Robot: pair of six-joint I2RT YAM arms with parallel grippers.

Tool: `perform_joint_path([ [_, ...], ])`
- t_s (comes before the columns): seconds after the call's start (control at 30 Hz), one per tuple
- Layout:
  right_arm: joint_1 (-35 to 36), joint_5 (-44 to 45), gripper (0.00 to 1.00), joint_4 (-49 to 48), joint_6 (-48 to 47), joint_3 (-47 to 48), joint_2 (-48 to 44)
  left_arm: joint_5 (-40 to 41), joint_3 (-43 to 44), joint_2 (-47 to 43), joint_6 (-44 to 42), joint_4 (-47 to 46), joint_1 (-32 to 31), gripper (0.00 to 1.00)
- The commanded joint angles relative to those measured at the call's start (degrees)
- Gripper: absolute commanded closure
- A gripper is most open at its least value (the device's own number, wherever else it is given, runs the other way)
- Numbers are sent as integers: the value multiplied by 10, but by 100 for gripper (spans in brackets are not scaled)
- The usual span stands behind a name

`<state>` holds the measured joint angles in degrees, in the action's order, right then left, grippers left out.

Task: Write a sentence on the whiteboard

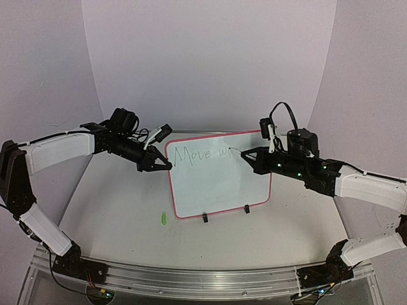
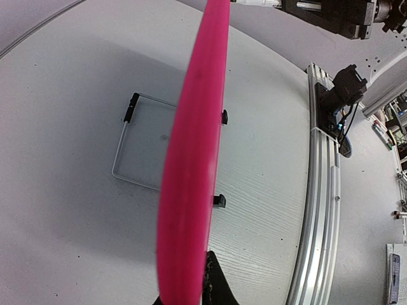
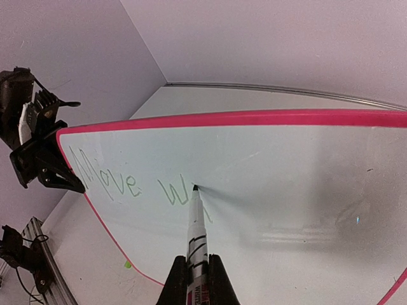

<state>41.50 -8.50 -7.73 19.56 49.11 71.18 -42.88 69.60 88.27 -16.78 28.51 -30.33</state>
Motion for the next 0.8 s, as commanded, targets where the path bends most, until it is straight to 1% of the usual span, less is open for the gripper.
perform_joint_path([
  [0.0,-2,16,100,-18,-6,18,0,39,1,12,-27,9,3,100],
  [0.2,-3,-15,100,-29,-2,1,-39,40,1,12,-27,9,4,100],
  [0.33,-3,-3,100,-25,7,-13,-55,40,1,13,-27,9,4,100],
  [0.77,-3,5,100,-22,12,-21,-25,40,1,12,-27,9,4,100],
])
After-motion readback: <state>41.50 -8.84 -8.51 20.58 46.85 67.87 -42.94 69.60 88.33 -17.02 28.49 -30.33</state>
